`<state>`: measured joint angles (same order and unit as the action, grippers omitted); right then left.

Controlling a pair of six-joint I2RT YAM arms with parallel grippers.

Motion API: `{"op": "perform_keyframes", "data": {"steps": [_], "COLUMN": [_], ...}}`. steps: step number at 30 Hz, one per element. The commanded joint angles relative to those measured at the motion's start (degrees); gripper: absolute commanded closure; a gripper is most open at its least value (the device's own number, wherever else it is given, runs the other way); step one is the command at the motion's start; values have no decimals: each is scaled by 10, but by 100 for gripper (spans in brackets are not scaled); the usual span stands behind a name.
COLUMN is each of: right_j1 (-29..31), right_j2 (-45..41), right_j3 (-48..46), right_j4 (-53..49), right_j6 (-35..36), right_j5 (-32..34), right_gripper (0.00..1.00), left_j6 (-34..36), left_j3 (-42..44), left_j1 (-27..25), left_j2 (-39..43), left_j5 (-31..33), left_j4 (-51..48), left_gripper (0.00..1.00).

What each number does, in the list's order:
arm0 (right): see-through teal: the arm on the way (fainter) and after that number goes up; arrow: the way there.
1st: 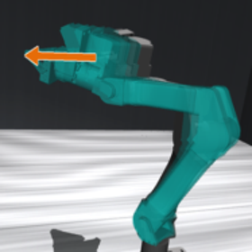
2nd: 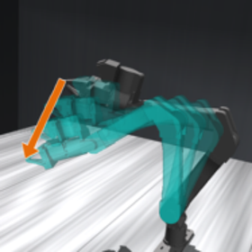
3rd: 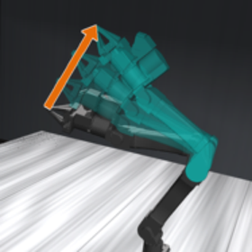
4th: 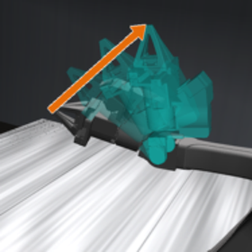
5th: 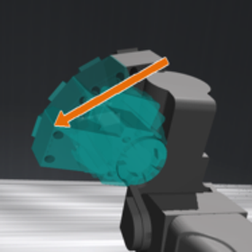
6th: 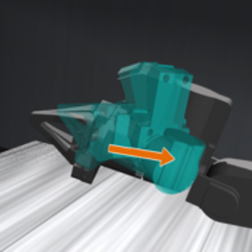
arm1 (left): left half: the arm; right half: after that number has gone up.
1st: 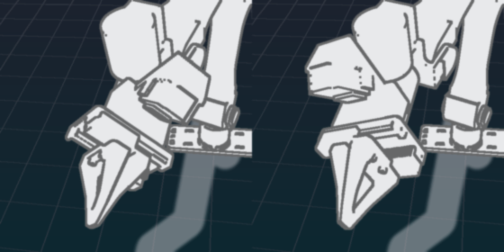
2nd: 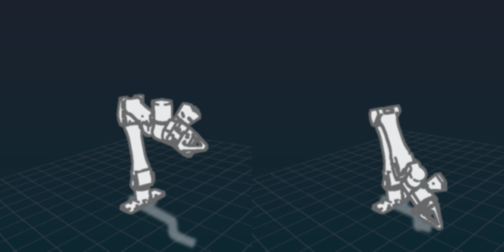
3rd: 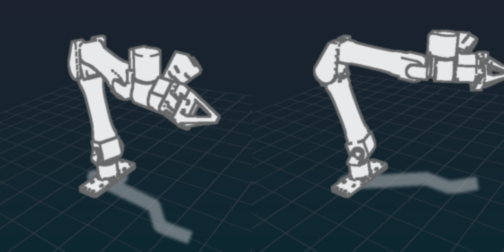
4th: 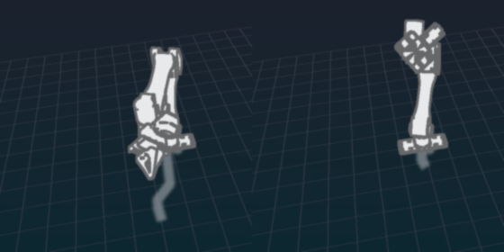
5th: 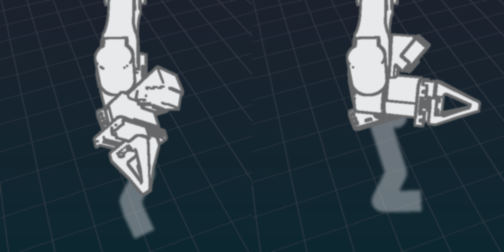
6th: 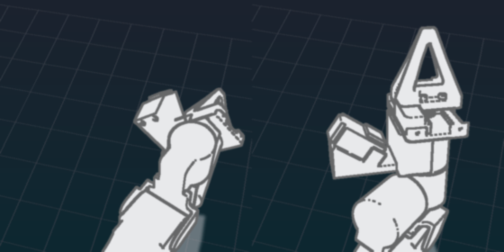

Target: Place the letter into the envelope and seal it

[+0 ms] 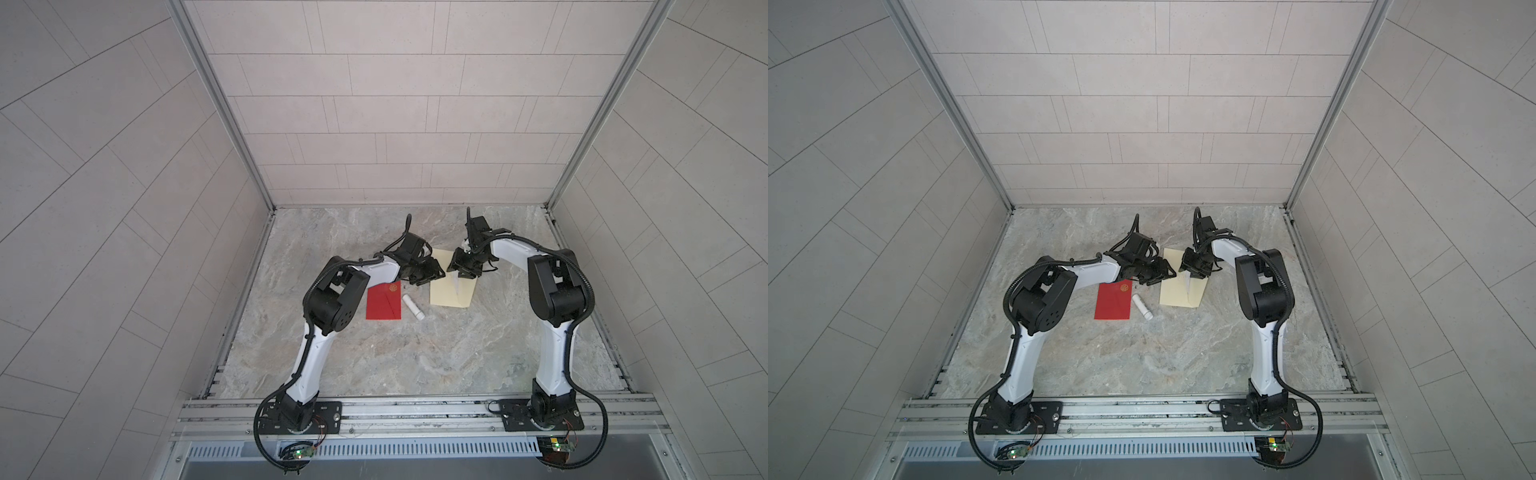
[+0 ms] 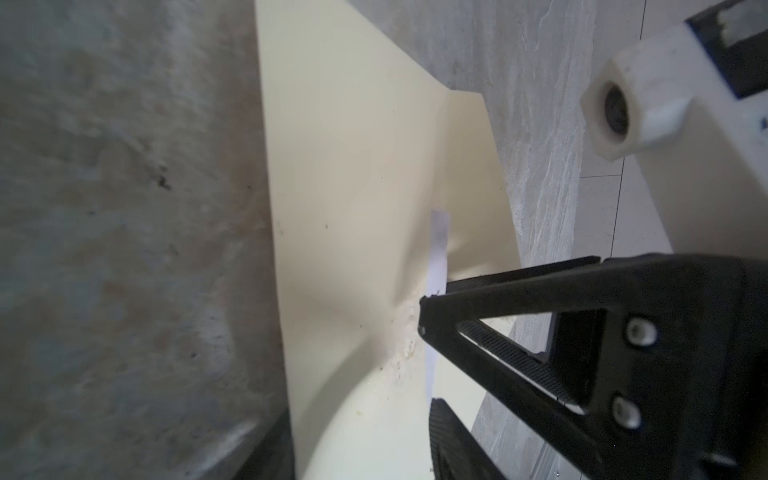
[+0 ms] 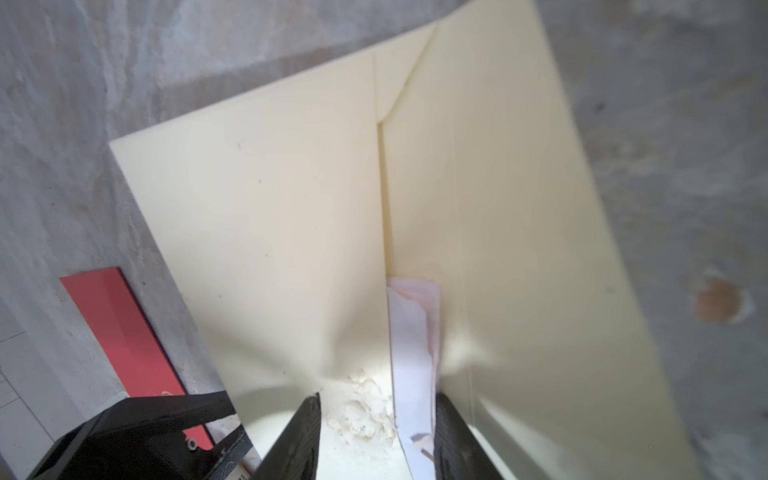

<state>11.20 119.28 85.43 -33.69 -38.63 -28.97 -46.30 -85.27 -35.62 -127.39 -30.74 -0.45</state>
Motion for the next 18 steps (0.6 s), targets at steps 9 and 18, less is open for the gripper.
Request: {"op": "perform_keyframes", "data": {"steps": [9,18], "right_j1": [10,10], "right_j2": [24,14], "right_j3": [-59,-126], "right_j4": [188,377], "right_j6": [-131,-271], "right_j5": [-160,-228], "right_gripper": [54,54], "left_j6": [-17,-29], "left_j3": [-5,7], "left_j1": [-16,-16], "left_j2": [-60,-66], "left_j5": [5,-13], "left_j4": [-38,-1], "left_gripper": [46,46]}}
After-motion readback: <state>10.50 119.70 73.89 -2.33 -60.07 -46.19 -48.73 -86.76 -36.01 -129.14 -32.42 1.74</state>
